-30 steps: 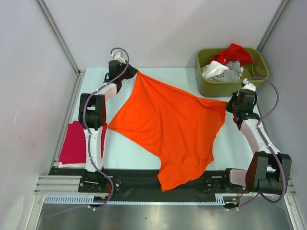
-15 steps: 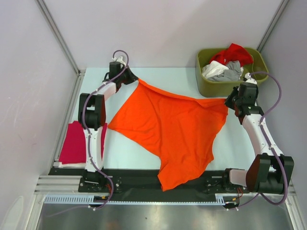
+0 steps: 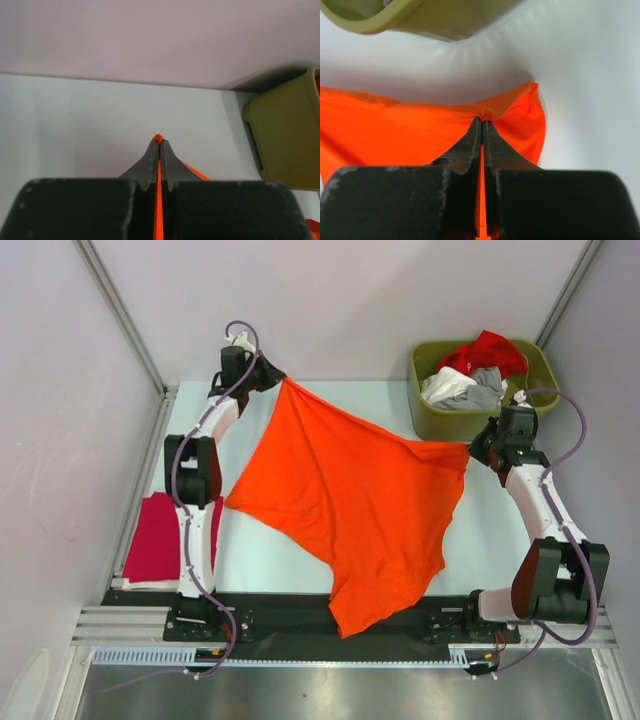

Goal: Fold and stack the t-shirts
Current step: Flatten the tshirt out

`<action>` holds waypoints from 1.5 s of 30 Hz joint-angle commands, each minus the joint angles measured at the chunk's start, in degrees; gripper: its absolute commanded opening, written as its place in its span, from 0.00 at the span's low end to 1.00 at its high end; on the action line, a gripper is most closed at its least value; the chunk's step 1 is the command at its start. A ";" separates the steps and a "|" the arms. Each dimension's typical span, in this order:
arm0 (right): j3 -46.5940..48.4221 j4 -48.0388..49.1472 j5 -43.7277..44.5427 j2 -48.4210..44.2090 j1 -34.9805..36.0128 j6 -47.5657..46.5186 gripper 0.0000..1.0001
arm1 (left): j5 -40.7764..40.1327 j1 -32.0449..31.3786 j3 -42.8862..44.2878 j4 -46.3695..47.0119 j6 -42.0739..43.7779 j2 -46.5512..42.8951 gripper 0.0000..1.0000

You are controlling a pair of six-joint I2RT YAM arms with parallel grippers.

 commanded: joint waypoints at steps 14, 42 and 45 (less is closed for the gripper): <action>18.48 -18.05 10.28 15.12 -0.09 9.66 0.50 | -10.79 1.91 5.01 -9.49 2.42 0.59 0.64; -7.87 -22.92 -12.12 -2.19 44.12 3.24 0.49 | -22.64 3.41 -40.39 -30.65 8.04 -29.06 0.57; -8.04 -23.62 -11.25 -3.59 44.04 2.98 0.49 | -23.80 3.49 -40.29 -32.00 8.05 -28.60 0.59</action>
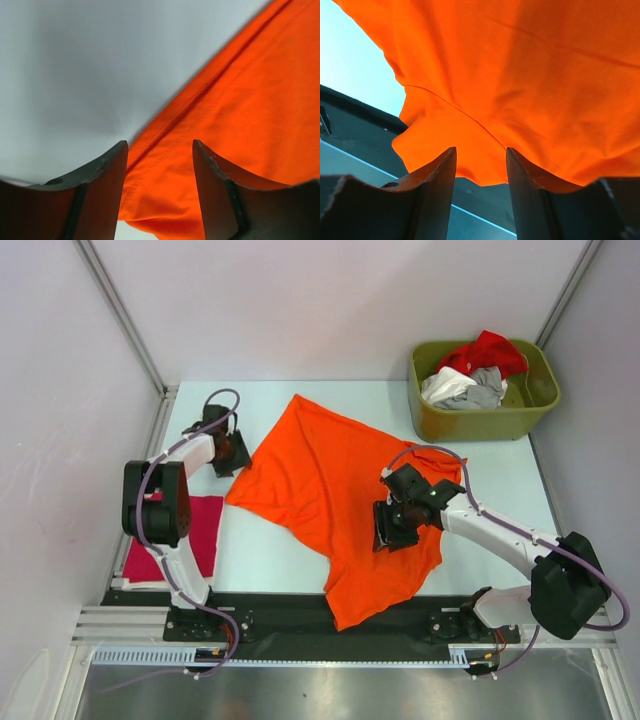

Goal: Fold and stack the t-shirts
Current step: Flatten the tshirt out

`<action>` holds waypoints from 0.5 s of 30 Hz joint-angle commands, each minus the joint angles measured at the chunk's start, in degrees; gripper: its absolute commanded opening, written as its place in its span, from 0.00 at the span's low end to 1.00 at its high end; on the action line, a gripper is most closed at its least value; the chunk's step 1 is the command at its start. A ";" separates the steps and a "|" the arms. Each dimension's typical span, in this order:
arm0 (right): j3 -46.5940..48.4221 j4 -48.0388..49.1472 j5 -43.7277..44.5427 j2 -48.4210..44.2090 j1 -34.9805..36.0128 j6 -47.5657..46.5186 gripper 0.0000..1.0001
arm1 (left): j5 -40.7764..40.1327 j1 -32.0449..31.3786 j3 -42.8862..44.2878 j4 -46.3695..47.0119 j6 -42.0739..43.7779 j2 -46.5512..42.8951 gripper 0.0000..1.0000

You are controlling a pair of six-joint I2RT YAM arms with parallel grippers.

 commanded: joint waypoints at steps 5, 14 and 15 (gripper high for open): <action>-0.07 0.18 -0.29 -1.61 -0.14 -1.86 0.48 | -3.28 0.13 4.91 -6.21 3.83 4.32 0.64; 1.16 1.14 0.14 1.99 -0.14 -2.39 0.47 | -0.91 1.00 7.91 -7.18 5.95 9.78 0.23; 1.16 1.32 0.14 2.26 -0.05 -2.39 0.47 | -1.26 1.27 8.09 -7.18 6.03 9.96 0.16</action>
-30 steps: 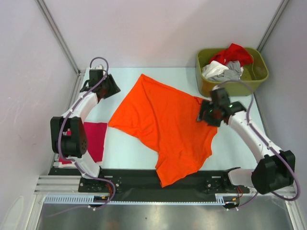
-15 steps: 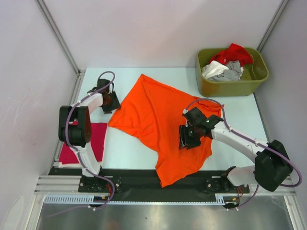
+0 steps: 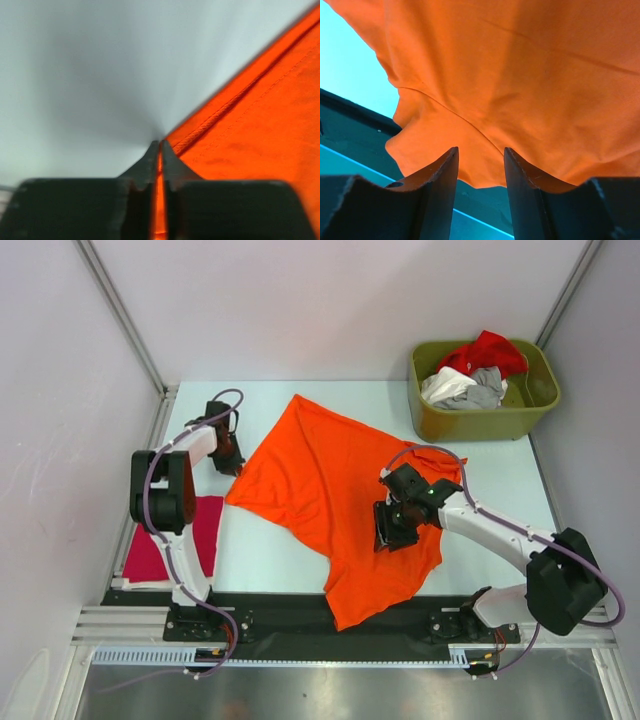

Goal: Fold and stack the t-shirts
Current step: Flatten the tshirt out

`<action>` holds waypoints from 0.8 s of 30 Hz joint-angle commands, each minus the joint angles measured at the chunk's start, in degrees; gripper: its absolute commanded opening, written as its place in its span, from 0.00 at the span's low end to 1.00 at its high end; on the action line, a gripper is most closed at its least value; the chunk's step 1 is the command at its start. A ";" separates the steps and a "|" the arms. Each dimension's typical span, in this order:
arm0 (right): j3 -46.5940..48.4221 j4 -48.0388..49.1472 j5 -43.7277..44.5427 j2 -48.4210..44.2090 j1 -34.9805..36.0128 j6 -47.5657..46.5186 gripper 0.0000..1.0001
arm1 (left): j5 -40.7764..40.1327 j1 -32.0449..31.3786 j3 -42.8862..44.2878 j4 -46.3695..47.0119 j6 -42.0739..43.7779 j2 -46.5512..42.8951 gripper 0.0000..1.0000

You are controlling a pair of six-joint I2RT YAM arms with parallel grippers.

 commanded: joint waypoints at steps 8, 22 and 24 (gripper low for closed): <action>3.18 0.51 0.67 4.29 -0.10 -1.03 0.45 | -2.99 4.35 8.44 0.29 3.42 3.43 0.00; 3.01 -6.25 9.64 0.69 -15.37 1.70 0.47 | -7.29 4.79 17.07 -2.95 2.19 7.57 0.19; 2.66 -7.22 10.85 -0.46 -17.23 0.64 0.49 | -8.78 4.79 16.72 -4.18 1.49 5.03 0.39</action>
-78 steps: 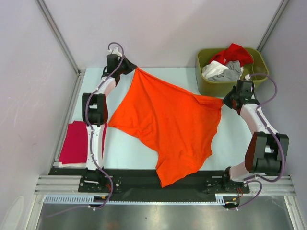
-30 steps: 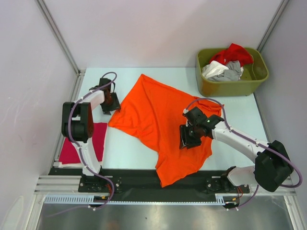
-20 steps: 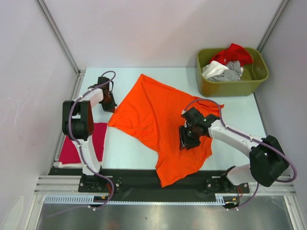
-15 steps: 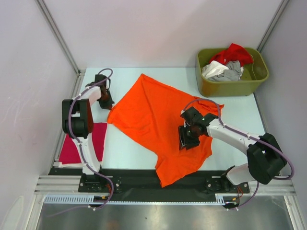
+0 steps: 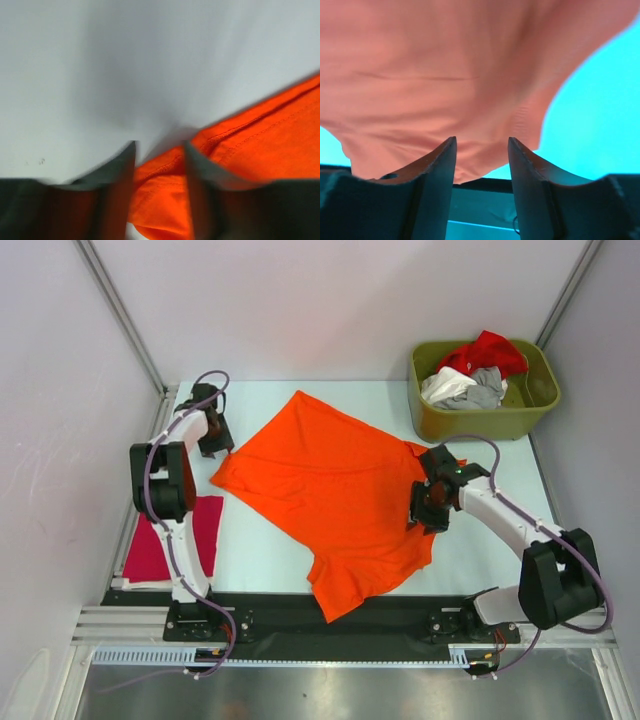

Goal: Fold and stack the t-shirts
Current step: Flatten the tshirt out

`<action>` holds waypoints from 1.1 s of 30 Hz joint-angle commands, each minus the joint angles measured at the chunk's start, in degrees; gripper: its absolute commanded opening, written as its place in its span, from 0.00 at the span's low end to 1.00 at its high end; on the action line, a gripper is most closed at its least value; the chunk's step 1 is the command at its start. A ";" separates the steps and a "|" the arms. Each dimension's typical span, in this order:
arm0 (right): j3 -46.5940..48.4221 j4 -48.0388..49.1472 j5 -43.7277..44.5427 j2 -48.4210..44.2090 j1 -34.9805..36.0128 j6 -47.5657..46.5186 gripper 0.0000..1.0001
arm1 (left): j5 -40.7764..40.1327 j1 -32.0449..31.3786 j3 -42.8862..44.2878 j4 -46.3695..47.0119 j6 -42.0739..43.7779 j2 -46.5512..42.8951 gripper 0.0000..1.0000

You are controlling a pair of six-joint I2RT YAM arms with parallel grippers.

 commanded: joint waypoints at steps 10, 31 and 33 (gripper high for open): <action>-4.73 -3.53 -2.16 -7.41 -12.46 -1.80 0.62 | 1.23 -10.82 -23.41 -1.56 -4.54 -35.25 0.70; -14.67 6.14 -8.68 -15.14 17.16 7.08 0.40 | 25.77 -46.36 -55.45 12.76 -15.79 -43.49 0.54; -14.50 5.35 -7.54 -16.02 16.90 7.17 0.40 | 25.33 -47.67 -55.36 12.41 -16.49 -42.00 0.53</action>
